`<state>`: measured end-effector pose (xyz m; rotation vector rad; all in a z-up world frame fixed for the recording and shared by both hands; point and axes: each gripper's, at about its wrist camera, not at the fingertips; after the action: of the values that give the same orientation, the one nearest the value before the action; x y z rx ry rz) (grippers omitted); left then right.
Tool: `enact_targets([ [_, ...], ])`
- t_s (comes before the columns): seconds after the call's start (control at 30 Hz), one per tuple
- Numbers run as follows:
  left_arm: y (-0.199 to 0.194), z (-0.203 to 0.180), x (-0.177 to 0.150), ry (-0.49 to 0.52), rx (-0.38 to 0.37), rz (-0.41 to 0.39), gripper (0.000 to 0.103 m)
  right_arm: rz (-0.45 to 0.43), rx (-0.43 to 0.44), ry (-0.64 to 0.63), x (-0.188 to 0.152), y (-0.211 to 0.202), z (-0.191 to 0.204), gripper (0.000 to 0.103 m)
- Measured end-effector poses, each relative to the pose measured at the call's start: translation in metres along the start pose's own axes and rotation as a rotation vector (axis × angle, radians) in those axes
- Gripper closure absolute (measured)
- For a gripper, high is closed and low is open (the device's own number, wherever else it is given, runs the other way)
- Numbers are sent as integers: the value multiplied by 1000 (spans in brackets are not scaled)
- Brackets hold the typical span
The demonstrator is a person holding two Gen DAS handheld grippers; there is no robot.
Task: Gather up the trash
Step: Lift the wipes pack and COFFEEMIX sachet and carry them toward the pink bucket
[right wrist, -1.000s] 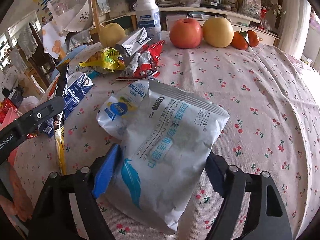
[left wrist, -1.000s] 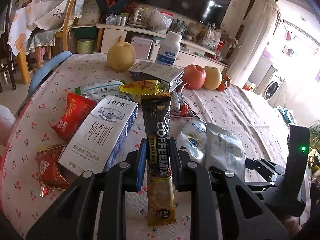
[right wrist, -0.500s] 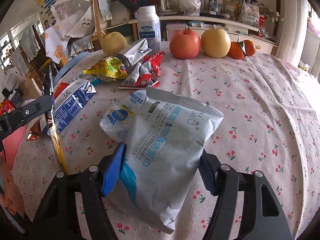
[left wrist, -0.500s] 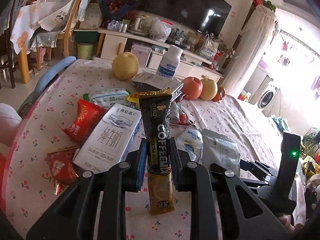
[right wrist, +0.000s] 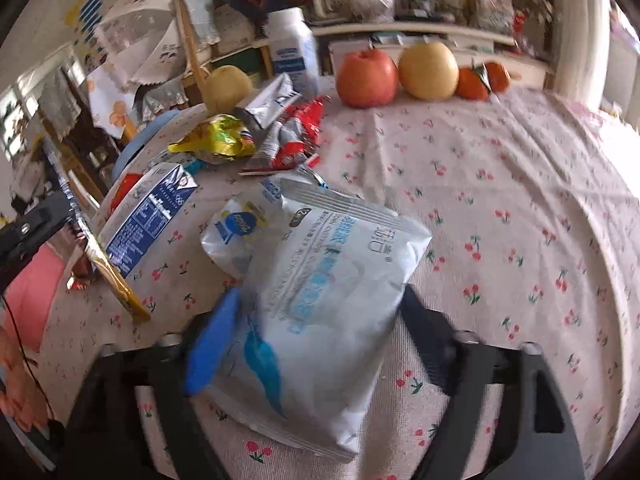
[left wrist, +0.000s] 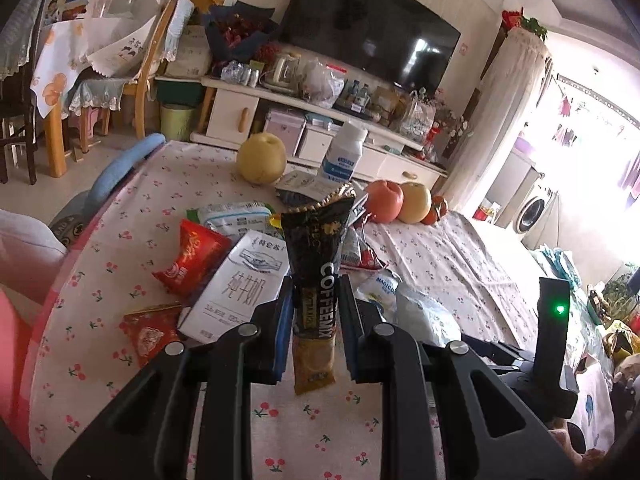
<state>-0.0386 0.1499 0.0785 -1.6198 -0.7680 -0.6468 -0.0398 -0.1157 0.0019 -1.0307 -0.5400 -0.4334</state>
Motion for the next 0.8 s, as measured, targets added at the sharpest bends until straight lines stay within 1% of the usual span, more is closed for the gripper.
enact_targets([
  [0.03, -2, 1, 0, -3, 0, -5, 79, -3, 11, 14, 0, 0, 0, 16],
  [0.07, -4, 2, 0, -5, 0, -11, 79, -9, 11, 18, 0, 0, 1, 11],
  [0.1, -6, 3, -1, -5, -1, -18, 79, -15, -3, 11, 0, 0, 4, 9],
  [0.17, -8, 4, 0, -6, -2, -24, 79, -19, -44, -19, -1, 3, 13, 9],
  [0.23, -10, 5, 0, -10, -3, -30, 79, -1, -70, -45, -3, 11, 19, 8],
  [0.3, -12, 7, 0, -15, -6, -35, 79, 22, -116, -74, -7, 21, 25, 8],
  [0.33, -12, 8, 0, -16, -8, -37, 79, 27, -121, -76, -7, 22, 26, 10],
  [0.37, -13, 9, 0, -18, -10, -40, 79, 17, -117, -70, -7, 21, 25, 18],
  [0.47, -17, 10, -1, -24, -15, -49, 79, 8, -92, -65, -8, 17, 23, 24],
  [0.67, -26, 17, 1, -41, -25, -76, 79, 3, -83, -93, -13, 12, 29, 28],
  [0.8, -33, 25, 2, -60, -25, -94, 79, -31, -89, -114, -15, 1, 38, 28],
])
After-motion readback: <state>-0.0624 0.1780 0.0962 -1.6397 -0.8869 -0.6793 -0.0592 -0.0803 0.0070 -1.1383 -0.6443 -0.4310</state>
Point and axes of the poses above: each gripper's, at about its wrist camera, not at the fingertips, and y roughly the way its jaws point, z to its left, x to its top, and after that the axes turned 15 degrees about x, right-handed
